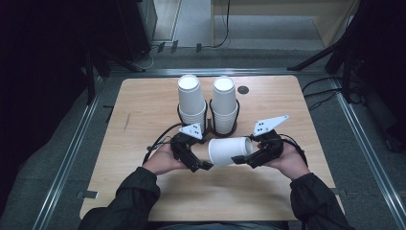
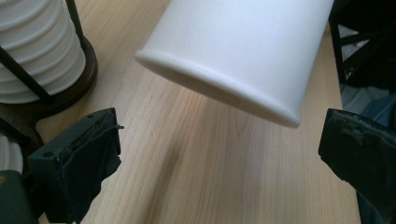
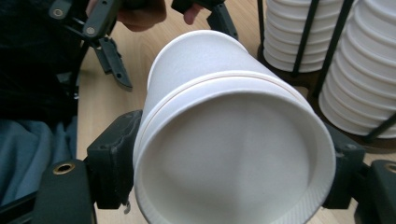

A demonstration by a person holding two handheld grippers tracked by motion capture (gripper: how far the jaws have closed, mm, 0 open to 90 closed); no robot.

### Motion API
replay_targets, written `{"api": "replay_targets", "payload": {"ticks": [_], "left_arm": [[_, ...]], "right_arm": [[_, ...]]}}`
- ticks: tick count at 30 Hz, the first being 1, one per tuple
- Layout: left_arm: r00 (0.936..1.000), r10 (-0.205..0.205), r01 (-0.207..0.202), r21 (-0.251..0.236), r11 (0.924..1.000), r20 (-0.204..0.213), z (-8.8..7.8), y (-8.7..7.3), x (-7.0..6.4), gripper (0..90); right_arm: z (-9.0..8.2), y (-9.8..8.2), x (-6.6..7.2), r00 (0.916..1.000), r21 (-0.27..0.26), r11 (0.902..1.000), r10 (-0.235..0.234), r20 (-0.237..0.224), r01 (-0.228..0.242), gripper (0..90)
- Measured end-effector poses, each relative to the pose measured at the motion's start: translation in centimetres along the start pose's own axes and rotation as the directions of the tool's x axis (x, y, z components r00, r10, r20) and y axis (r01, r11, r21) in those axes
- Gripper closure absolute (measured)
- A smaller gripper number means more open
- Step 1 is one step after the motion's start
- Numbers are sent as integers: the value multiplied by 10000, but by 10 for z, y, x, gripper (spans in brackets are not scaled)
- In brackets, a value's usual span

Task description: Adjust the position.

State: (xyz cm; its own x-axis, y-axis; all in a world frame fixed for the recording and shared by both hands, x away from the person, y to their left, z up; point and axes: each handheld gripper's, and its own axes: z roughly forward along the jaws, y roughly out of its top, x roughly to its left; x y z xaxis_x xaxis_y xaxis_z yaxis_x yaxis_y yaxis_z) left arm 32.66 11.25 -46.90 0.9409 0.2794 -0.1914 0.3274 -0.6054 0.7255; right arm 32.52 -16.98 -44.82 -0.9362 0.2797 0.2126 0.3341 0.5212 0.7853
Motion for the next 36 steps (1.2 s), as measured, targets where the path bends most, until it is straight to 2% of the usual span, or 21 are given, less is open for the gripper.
{"api": "replay_targets", "payload": {"ticks": [2, 11, 14, 18, 23, 25, 27, 29, 33, 36], "left_arm": [[10000, -49, 50, -180, 9998, 56, 0, 0, -1, 0], [10000, -47, 47, -311, 9995, 20, 2, 0, -1, 0], [9997, -222, 228, -595, 9980, 106, 4, 0, -1, 0], [9999, -60, 70, -855, 9963, 124, 7, 2, -5, 0], [9995, -63, 95, -1001, 9949, 323, 9, 3, -8, 0], [9982, -236, 318, -1523, 9878, 552, 7, 4, -7, 0], [9977, -290, 385, -1628, 9859, 607, 6, 4, -7, 0], [9988, -105, 196, -1930, 9810, 480, 4, 5, -9, 15], [9994, 125, -50, -2204, 9754, 326, 1, 5, -11, 62], [9991, 348, -298, -1932, 9807, 225, 0, 6, -10, 97]], "right_arm": [[1, 1, 0, 9999, -39, 10000, 11, -131, -11, 232], [4, 7, -1, 9995, -358, 9993, 49, -305, -60, 232], [3, 12, 0, 9986, -698, 9975, 55, -533, -92, 232], [3, 15, 0, 9979, -858, 9963, 1, -653, -57, 233], [2, 17, 2, 9956, -1169, 9931, 3, -941, -113, 233], [3, 18, 3, 9940, -1294, 9916, -76, -1093, -67, 233], [3, 18, 3, 9931, -1361, 9907, -74, -1168, -86, 232], [4, 19, 3, 9910, -1437, 9896, -95, -1333, -98, 233], [4, 20, 2, 9884, -1594, 9871, -132, -1510, -112, 234], [3, 19, 2, 9894, -1568, 9876, -274, -1425, 47, 240]]}}
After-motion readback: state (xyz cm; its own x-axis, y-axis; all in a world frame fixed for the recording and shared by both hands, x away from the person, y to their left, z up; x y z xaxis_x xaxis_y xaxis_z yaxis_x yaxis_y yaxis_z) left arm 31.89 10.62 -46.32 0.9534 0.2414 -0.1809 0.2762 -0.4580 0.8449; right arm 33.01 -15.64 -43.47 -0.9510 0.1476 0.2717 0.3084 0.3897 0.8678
